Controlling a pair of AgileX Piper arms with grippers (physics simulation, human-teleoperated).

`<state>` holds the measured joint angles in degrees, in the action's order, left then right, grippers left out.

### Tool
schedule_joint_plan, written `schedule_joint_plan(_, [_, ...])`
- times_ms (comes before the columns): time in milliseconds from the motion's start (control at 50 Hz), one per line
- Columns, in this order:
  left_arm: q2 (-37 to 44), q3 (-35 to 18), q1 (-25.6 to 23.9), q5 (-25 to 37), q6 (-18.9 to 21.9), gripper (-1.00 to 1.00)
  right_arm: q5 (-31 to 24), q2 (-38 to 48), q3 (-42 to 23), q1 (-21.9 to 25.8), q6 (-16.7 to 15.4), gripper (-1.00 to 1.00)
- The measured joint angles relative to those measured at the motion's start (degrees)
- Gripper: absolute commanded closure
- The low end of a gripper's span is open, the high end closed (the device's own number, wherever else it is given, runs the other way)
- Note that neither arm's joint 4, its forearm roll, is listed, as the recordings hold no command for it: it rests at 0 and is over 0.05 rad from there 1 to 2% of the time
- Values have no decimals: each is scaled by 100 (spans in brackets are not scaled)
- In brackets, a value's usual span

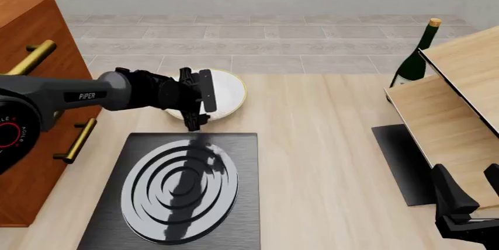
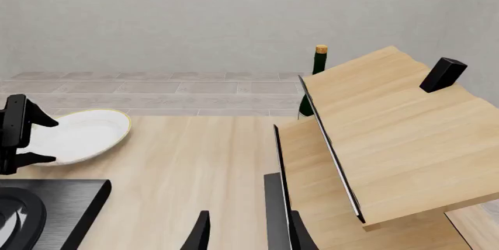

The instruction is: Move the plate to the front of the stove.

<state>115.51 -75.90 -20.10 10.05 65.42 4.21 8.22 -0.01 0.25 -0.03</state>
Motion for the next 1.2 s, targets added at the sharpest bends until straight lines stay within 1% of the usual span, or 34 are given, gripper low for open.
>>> schedule_joint_plan(1200, [-857,234,295,130,124,-100,-1,-2,0,0,0,-100])
